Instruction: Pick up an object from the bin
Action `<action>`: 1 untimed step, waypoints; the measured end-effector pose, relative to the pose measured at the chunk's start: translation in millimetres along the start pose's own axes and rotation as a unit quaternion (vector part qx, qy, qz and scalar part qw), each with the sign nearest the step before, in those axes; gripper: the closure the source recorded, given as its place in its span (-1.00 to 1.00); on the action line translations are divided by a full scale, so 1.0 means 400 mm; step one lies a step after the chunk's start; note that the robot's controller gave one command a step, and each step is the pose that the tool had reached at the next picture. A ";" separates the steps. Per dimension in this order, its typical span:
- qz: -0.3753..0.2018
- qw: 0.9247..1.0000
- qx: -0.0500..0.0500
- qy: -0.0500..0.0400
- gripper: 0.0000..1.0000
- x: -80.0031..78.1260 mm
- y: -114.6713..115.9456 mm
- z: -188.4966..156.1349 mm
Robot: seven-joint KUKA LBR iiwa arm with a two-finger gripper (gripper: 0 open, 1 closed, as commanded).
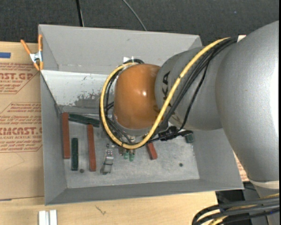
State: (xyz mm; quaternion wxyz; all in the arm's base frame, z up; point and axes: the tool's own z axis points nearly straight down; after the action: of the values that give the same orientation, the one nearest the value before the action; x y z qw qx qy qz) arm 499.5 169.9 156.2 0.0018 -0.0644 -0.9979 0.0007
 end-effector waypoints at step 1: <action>0.009 1.000 -0.003 -0.004 -1.00 -0.043 0.040 0.092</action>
Offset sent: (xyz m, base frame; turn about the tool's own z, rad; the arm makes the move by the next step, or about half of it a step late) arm -0.0055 0.0170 -0.0862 -0.3596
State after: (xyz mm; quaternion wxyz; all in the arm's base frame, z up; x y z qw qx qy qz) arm 518.4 183.6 119.3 -0.0029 -0.0730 -0.9973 -0.0021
